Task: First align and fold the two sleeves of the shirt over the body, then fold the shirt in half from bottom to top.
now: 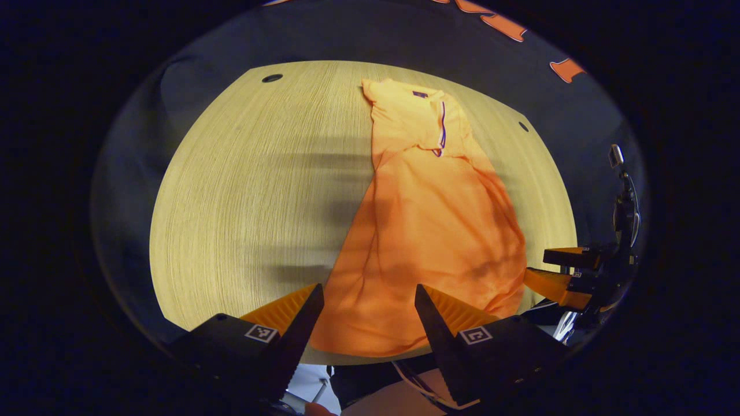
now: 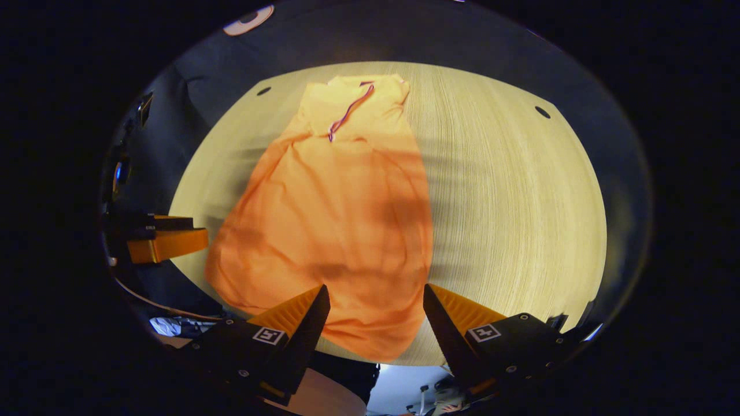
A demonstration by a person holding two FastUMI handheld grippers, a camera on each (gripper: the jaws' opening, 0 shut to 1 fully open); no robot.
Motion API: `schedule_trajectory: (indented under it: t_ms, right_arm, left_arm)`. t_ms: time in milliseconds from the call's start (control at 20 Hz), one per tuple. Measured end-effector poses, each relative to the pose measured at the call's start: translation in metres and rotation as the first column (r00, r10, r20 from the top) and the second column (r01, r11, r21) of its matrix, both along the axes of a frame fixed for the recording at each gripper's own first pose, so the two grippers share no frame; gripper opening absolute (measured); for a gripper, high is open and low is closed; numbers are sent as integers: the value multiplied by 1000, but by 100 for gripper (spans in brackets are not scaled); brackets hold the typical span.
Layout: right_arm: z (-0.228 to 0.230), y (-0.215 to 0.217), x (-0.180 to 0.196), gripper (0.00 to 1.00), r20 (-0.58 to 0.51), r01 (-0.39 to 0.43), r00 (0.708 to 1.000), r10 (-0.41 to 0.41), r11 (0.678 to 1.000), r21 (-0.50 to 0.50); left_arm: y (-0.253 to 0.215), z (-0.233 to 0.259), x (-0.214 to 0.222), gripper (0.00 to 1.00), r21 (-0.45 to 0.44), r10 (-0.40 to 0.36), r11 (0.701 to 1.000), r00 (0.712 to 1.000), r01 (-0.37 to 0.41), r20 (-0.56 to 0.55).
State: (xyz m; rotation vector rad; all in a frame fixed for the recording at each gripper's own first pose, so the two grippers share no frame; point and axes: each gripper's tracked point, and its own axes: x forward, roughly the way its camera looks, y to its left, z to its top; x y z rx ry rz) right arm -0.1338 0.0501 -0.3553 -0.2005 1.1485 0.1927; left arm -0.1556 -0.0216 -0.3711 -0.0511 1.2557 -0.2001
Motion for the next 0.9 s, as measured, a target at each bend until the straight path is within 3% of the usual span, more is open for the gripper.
schedule_trajectory:
  t_ms: [450,650,800,900]
  right_arm:
    - [-49,-13,-45,99,-134,61,989,-67,997,-46]
    - [-57,-12,-46,99,-145,66,987,-75,996,-61]
    - [-60,-10,-47,100,-150,47,987,-59,995,-83]
    - [-60,-10,-48,99,-161,76,983,-89,993,-86]
  left_arm:
    - [9,-49,-72,98,93,22,996,990,-9,-136]
    - [12,-58,-75,98,133,61,990,987,-41,-147]
    - [10,-63,-67,96,177,29,984,989,-3,-142]
    - [3,-67,-60,96,200,-13,979,991,40,-135]
